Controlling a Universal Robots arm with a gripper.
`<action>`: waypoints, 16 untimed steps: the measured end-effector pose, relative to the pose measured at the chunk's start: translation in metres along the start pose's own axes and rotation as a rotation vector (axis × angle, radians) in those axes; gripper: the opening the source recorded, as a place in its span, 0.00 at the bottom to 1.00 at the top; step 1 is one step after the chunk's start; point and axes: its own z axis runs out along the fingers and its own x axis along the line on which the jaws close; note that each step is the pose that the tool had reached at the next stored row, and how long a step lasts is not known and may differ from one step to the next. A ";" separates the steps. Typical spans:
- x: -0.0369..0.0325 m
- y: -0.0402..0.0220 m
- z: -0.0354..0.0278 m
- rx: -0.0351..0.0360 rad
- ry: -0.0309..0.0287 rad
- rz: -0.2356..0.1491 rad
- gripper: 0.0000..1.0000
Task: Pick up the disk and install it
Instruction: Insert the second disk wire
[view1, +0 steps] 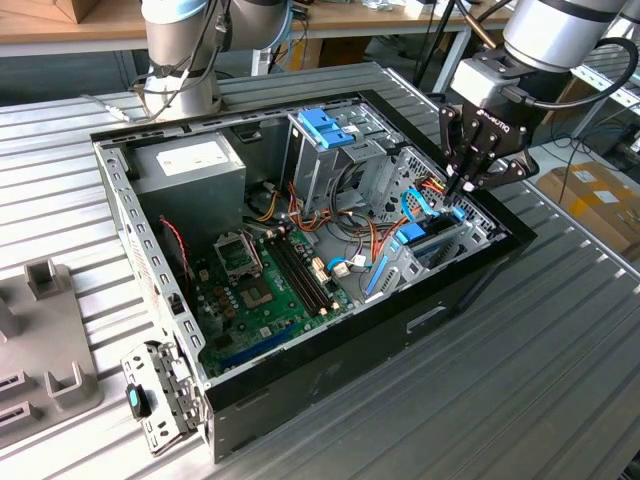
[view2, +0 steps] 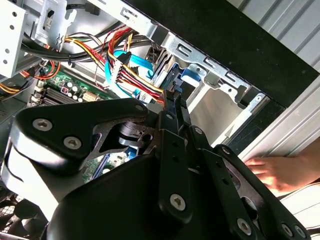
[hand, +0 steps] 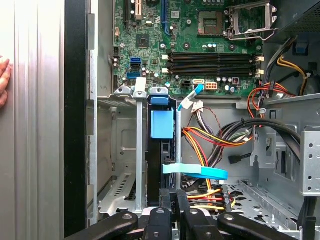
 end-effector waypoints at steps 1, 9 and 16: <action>0.0000 0.0000 0.0002 0.0000 0.0001 0.000 0.16; 0.0000 0.0000 0.0010 0.0000 -0.0002 0.000 0.16; 0.0000 0.0012 0.0056 0.0000 0.0001 0.000 0.16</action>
